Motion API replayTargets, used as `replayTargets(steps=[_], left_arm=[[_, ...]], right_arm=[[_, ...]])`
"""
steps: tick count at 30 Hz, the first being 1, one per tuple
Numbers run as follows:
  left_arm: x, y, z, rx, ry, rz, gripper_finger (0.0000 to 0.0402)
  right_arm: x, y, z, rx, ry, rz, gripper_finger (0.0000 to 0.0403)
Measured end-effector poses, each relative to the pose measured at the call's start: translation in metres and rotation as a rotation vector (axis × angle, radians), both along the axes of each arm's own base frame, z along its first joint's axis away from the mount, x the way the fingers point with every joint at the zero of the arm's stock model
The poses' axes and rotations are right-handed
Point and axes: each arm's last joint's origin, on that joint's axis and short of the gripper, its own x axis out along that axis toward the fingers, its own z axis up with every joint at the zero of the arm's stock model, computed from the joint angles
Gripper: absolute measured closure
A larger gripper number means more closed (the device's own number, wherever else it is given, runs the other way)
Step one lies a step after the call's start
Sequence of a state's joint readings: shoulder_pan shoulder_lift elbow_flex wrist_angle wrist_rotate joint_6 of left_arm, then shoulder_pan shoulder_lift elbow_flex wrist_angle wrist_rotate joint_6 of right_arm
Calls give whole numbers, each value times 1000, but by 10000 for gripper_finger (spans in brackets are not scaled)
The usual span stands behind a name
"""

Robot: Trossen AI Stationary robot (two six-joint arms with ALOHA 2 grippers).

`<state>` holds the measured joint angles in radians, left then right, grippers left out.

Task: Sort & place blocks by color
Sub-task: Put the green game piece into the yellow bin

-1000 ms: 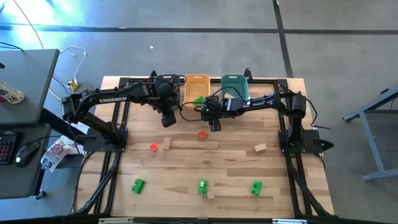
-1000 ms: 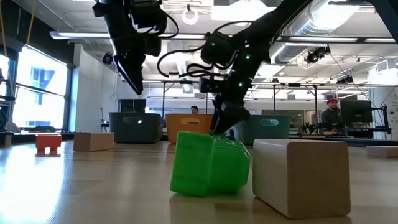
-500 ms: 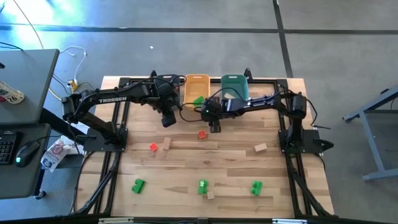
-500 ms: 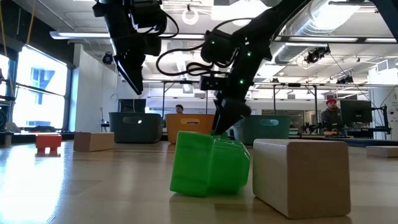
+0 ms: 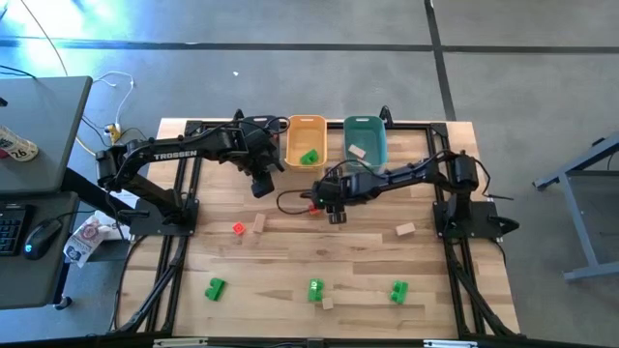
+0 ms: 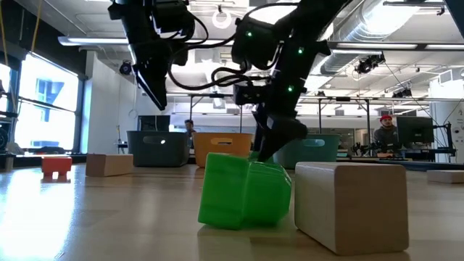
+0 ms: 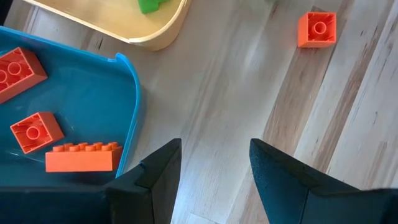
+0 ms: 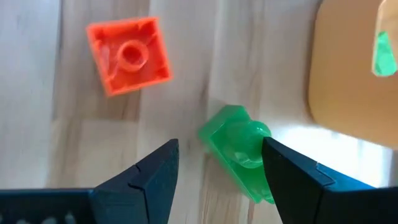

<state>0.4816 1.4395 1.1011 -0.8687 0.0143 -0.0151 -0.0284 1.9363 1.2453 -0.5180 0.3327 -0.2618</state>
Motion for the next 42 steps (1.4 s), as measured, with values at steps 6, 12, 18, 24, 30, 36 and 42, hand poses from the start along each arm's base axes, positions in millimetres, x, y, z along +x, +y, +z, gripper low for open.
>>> replayTargets(steps=[6,12,18,24,30,36,42], left_arm=[[0,0,0,0,0,0,227],[0,0,0,0,0,0,227],[0,0,0,0,0,0,227],[0,0,0,0,0,0,227],[0,0,0,0,0,0,227],[0,0,0,0,0,0,227],[0,0,0,0,0,0,227]], right_arm=[[7,5,16,43,32,27,194],[12,1,29,81,32,60,194],[12,-12,32,83,55,151,194],[8,-34,31,163,65,170,194],[7,-47,26,207,72,174,194],[10,-44,8,236,129,199,194],[12,-44,-7,212,175,186,194]])
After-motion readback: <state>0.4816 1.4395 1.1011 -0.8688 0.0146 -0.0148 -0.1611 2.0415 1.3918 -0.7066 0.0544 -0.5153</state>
